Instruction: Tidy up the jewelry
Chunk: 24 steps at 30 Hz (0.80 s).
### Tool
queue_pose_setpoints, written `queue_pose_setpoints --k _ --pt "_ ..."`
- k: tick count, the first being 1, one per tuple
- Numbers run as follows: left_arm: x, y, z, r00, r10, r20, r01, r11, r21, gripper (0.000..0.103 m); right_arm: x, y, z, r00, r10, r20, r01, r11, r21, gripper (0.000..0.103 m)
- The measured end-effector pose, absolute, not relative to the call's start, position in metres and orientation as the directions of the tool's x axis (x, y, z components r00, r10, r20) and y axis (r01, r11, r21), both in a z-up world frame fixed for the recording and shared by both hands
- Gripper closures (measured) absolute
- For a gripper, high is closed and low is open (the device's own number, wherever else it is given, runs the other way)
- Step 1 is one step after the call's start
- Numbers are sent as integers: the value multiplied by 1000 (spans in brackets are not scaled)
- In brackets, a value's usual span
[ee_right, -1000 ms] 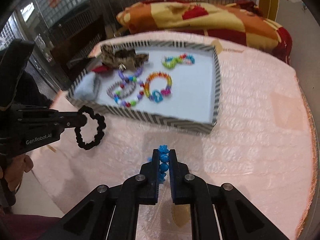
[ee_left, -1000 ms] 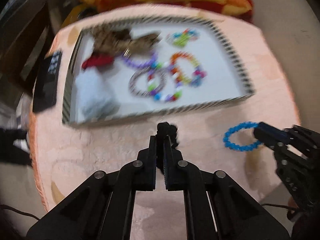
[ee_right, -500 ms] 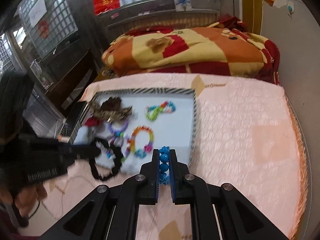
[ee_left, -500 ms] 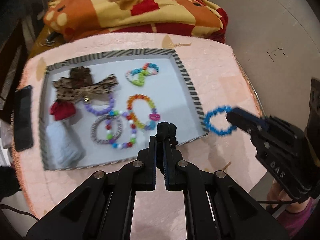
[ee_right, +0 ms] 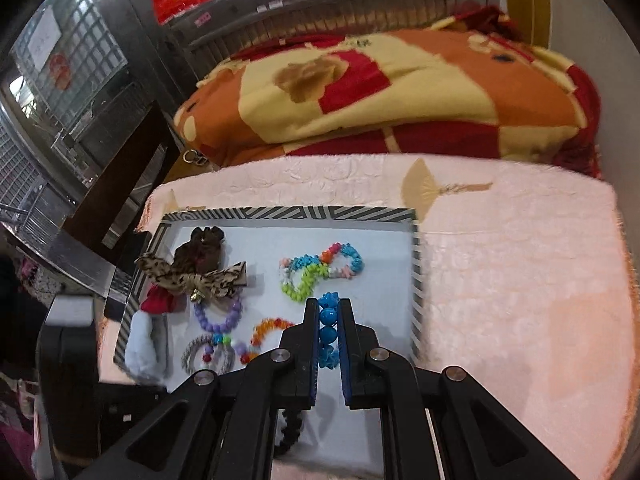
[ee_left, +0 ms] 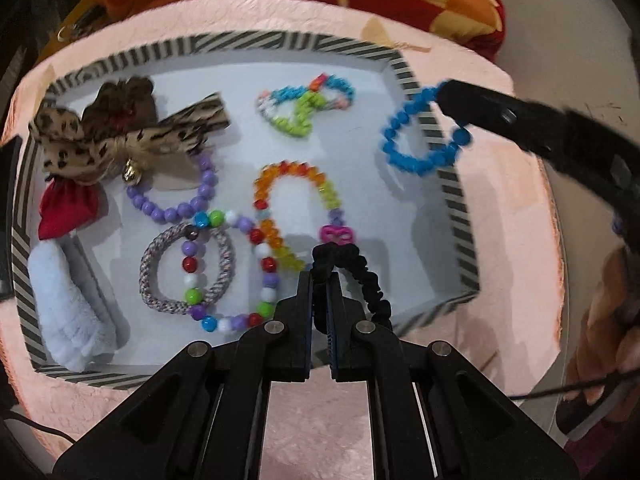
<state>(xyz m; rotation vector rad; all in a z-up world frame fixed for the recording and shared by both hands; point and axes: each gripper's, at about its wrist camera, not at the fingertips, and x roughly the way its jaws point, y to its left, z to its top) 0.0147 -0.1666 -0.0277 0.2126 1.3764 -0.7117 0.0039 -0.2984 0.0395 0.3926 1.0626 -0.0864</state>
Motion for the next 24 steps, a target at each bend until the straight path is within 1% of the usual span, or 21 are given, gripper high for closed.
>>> queue_pose_setpoints --k 2,6,8,9,11,12,13,14,15,16,17,22,24 --pt "14 -167 -31 20 -330 -944 585 769 -256 99 13 -306 25 459 118 -880 268 926 264 95" --pt "19 -169 -33 36 -331 -943 590 769 -247 98 20 -317 -8 356 82 -931 305 931 199 95" --pt "23 -169 -34 57 -322 -945 586 777 -230 95 19 -317 -17 330 72 -941 299 938 177 95" --pt "26 -171 -34 63 -317 -946 583 781 -223 93 18 -315 -19 319 67 -945 297 940 166 95" --pt "30 -170 -35 70 -306 -949 571 792 -213 84 18 -311 -22 307 61 -950 280 948 151 95" --pt "32 -168 -35 72 -306 -949 564 798 -214 75 17 -309 -21 310 60 -949 268 952 148 95" --pt "34 -167 -35 77 -307 -949 558 802 -215 69 16 -307 -21 314 58 -948 262 954 145 93" --pt "35 -167 -35 84 -306 -948 556 804 -211 66 15 -305 -19 322 54 -945 257 956 142 85" --pt "35 -166 -34 100 -300 -949 556 807 -196 61 13 -304 -16 339 56 -939 256 955 149 74" --pt "34 -167 -33 116 -294 -949 559 809 -182 58 11 -303 -14 353 64 -933 257 952 163 72" --pt "34 -166 -30 128 -291 -948 561 809 -173 57 8 -303 -9 374 67 -925 269 947 177 69" --pt "34 -157 -23 179 -271 -946 549 825 -133 56 -10 -303 8 423 53 -905 298 935 194 68" --pt "32 -152 -18 219 -253 -943 539 837 -99 56 -20 -301 16 446 40 -894 311 930 197 68"
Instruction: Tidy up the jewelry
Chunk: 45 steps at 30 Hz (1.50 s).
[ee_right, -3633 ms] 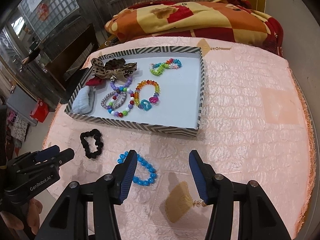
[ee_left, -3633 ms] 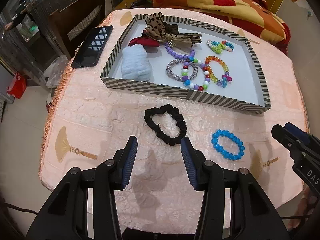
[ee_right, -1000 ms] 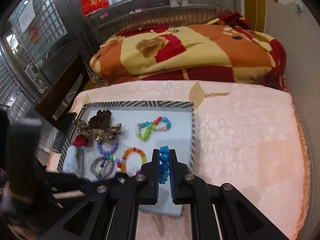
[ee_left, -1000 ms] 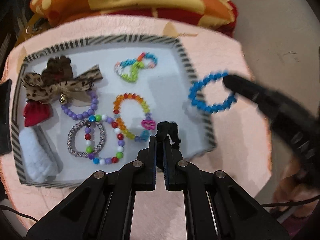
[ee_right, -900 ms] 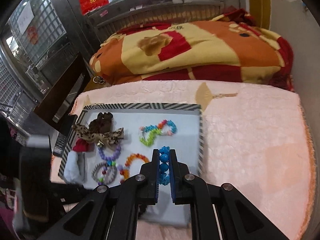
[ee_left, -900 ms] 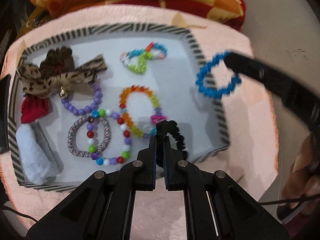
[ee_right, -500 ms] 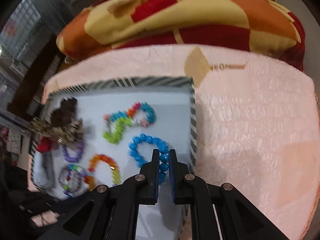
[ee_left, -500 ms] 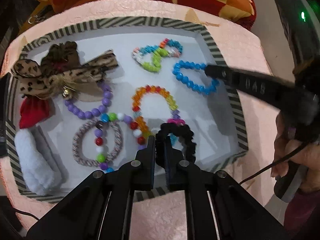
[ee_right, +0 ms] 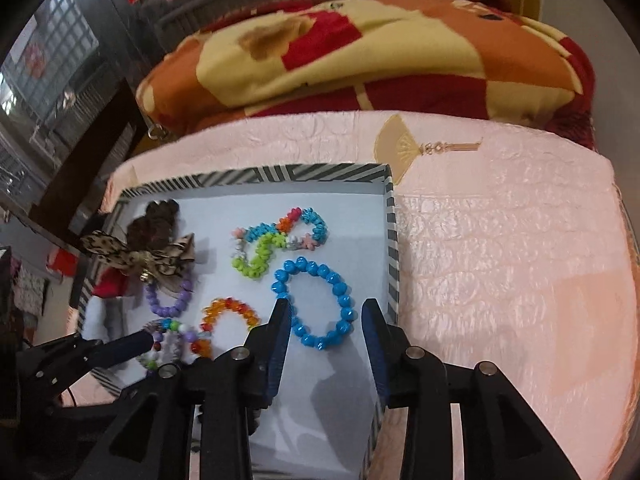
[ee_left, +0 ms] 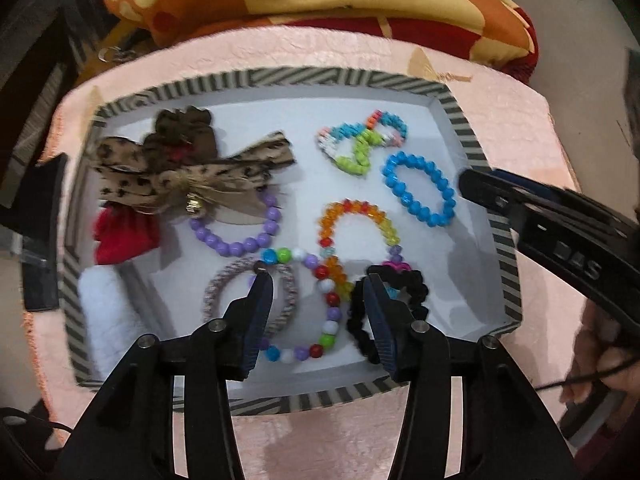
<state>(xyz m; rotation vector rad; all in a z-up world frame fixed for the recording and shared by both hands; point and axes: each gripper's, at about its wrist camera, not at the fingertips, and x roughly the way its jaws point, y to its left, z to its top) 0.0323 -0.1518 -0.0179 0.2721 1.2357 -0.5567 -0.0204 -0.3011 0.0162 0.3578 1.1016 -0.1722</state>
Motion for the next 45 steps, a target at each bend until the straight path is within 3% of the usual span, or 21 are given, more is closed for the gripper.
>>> queue_pose_setpoints --k 3,16,21,45 --pt "29 -146 -11 256 -236 -937 526 848 -70 56 -30 -296 28 474 3 -880 331 926 181 62" --pt "12 -118 5 338 -183 -923 462 887 -7 56 -65 -264 32 482 -32 -876 368 914 168 61" --pt "3 -112 10 360 -169 -917 444 896 9 56 -78 -253 35 478 -41 -877 368 916 158 53" --pt "-42 -86 47 488 -172 -856 401 915 45 56 -112 -225 65 527 -50 -848 333 931 153 48"
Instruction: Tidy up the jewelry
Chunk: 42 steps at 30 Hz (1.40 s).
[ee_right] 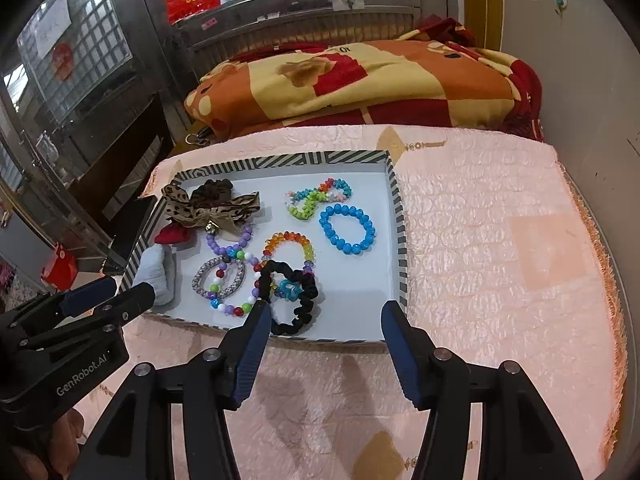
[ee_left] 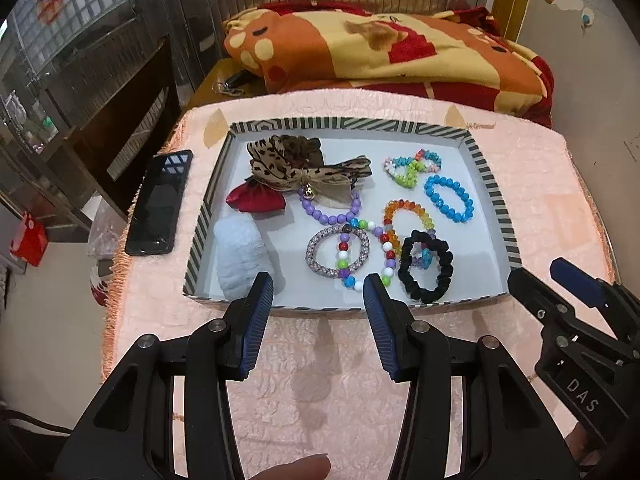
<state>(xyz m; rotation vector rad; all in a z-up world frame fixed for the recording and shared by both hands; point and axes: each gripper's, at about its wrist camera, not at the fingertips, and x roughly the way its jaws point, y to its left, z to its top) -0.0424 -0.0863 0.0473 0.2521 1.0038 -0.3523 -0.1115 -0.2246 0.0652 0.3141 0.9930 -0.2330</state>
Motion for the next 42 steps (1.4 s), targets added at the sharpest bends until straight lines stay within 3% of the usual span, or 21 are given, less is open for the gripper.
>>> queue_pose_setpoints --k 42 --pt "-49 -83 54 510 -174 -842 394 918 50 56 -109 -219 65 524 -19 -852 305 938 166 44"
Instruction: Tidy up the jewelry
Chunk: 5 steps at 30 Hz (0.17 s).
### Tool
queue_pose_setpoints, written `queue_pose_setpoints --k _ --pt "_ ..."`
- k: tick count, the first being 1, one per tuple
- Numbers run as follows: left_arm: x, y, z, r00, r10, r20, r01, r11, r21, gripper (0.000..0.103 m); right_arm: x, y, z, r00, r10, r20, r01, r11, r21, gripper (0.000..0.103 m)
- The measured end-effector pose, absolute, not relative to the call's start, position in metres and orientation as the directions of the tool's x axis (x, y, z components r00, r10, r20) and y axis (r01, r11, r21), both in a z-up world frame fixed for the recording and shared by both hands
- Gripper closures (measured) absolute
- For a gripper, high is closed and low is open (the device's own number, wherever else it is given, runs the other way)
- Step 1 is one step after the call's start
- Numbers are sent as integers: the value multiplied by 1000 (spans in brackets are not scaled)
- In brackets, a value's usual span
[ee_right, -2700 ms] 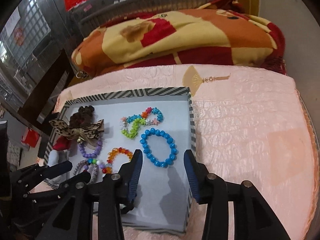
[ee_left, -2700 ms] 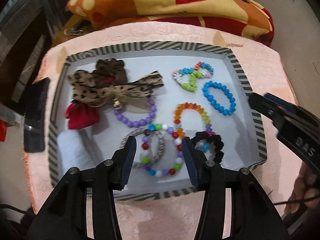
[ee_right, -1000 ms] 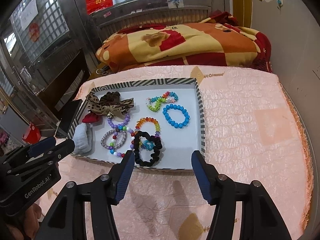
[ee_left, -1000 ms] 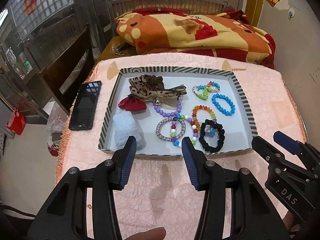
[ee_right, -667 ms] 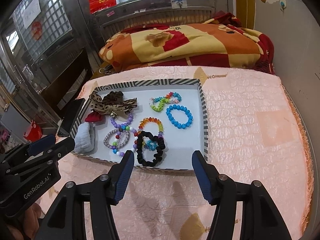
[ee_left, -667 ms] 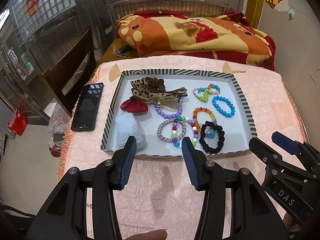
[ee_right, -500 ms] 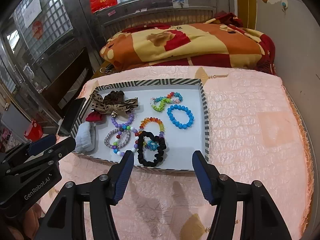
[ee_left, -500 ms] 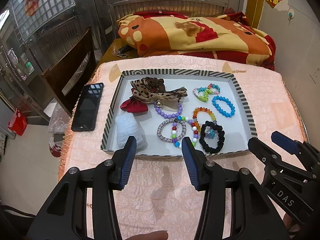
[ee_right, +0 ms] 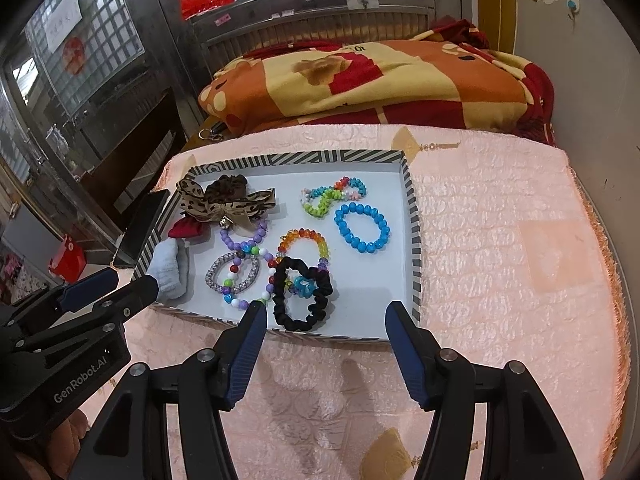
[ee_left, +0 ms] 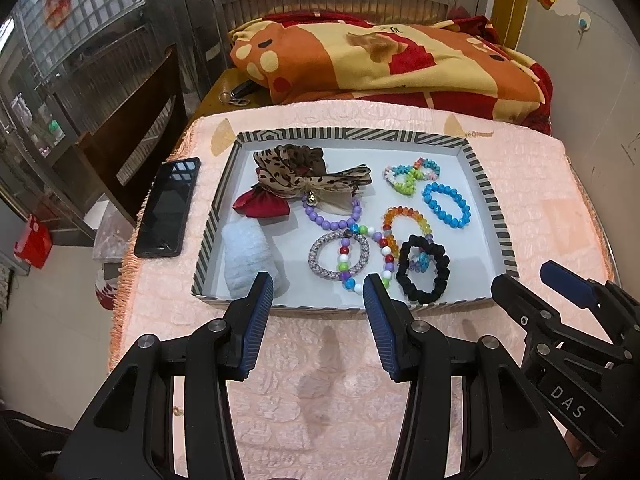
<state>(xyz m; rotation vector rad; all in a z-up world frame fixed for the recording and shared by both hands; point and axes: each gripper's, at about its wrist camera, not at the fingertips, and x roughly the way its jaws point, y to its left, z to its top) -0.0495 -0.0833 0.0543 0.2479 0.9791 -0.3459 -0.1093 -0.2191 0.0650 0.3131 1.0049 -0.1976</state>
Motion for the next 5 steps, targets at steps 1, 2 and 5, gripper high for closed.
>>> queue_pose_setpoints --k 1,2,5 --pt "-49 -84 53 508 -176 -843 398 916 48 56 -110 -220 64 523 -18 -852 306 937 169 44" --pt "-48 -85 52 506 -180 -844 402 915 46 56 -110 -220 64 523 -15 -852 307 936 171 44" --pt "-47 -85 50 502 -180 -846 406 913 48 56 -111 -225 62 525 -22 -851 316 933 171 43"
